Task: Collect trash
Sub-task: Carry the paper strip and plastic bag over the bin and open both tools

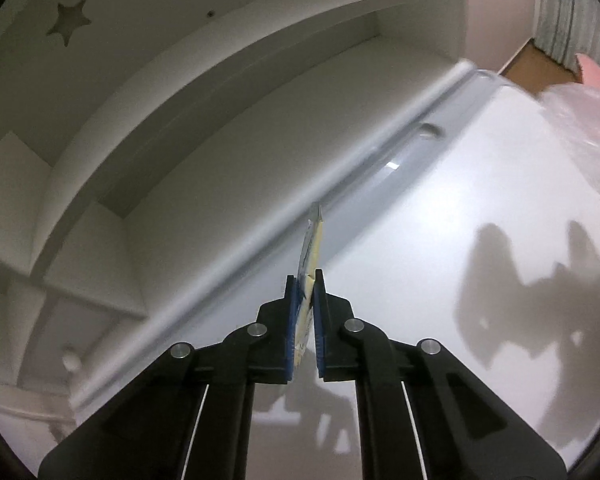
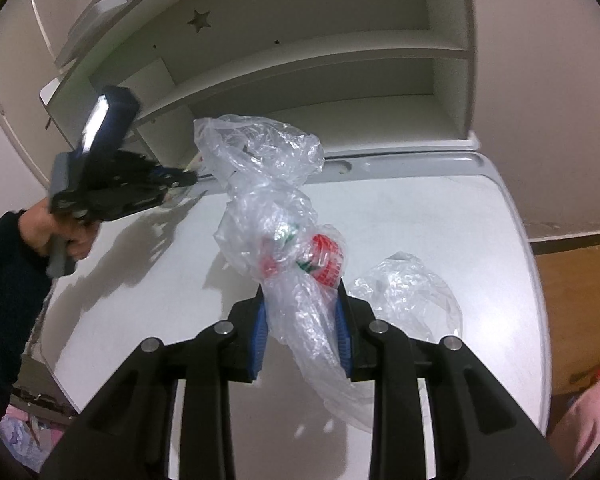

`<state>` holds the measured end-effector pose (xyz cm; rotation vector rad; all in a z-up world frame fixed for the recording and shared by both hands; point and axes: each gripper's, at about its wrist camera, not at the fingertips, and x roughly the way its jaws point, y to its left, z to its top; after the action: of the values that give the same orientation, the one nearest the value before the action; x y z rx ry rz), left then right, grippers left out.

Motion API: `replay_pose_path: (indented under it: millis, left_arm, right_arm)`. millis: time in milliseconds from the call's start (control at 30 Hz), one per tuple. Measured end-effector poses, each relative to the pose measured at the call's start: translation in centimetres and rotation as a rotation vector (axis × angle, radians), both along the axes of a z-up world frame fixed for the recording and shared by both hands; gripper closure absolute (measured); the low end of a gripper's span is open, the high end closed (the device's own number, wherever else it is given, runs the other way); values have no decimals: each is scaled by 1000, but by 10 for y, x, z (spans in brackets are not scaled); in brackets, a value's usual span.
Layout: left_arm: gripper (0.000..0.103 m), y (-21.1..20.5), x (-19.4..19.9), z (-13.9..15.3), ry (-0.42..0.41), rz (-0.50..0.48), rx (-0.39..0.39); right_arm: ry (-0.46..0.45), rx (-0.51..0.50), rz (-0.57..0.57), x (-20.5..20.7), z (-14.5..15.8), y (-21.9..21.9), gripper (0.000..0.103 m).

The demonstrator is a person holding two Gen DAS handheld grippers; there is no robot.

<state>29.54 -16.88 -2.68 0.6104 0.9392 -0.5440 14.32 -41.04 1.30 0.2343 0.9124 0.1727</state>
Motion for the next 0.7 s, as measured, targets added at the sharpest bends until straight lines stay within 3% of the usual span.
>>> replay_pose_path:
  millis: [167,300,400,500,567,700]
  left_arm:
    - [97,-10,-64,11,49,41,-100]
    - [96,-37,-139,16,63,-14,-171]
    - [96,-76,-193,18,36,-104,-208]
    - [96,-121,-242,20,83,-204,-272]
    - [96,-152,-275,19,75,-275,-279]
    - [96,-212,-332,7,148,-413,-312]
  right_arm:
    - [16,-32,-59,-44,6,-13,75]
    - [52,-62,-170,-101,6,-44,75]
    - [77,-77,-265,-144,2,-73,75]
    - [95,-80,-390,-201,-3,-109,75]
    - [102,-91,-482,-241,-8,-133,75]
    - [133,-95,-643,-305,-27,-171,75]
